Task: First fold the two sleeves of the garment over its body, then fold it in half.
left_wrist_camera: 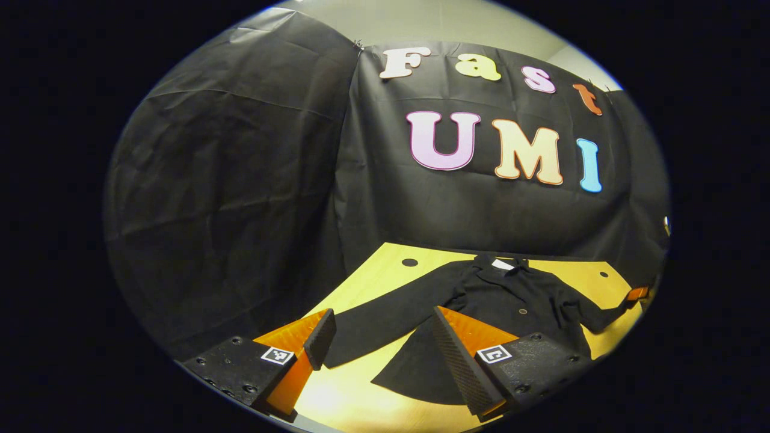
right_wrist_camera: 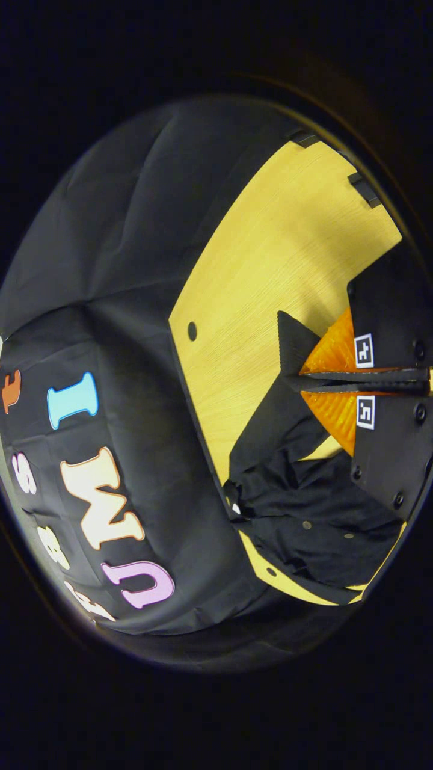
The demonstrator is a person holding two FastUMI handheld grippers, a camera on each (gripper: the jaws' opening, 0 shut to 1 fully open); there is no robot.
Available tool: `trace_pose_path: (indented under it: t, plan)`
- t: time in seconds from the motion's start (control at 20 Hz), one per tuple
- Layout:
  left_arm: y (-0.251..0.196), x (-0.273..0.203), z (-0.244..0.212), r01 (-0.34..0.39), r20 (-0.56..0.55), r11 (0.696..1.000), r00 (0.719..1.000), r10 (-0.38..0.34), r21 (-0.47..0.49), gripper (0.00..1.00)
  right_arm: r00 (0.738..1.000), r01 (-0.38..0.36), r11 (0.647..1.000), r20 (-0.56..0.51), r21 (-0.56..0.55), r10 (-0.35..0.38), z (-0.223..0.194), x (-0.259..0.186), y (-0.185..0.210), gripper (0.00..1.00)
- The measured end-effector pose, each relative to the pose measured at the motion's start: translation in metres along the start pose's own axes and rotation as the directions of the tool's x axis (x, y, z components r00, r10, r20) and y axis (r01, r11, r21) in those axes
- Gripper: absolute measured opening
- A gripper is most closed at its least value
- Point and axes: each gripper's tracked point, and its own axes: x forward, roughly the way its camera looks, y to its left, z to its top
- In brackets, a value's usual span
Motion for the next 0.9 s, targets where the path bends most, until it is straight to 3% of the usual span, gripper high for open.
trace_pose_path:
  t: [0.6, 0.9]
  plan:
    - [0.023, -0.006, -0.001, -0.067, -0.012, 0.998, 0.998, 0.066, -0.022, 0.95, 0.975, -0.132, 0.986, 0.167, -0.1, 0.147, 0.131, 0.011, 0.117, 0.02]
    - [0.031, -0.006, -0.005, -0.083, -0.024, 0.997, 0.996, 0.083, -0.01, 0.95, 0.956, -0.19, 0.968, 0.194, -0.162, 0.22, 0.166, 0.02, 0.176, 0.03]
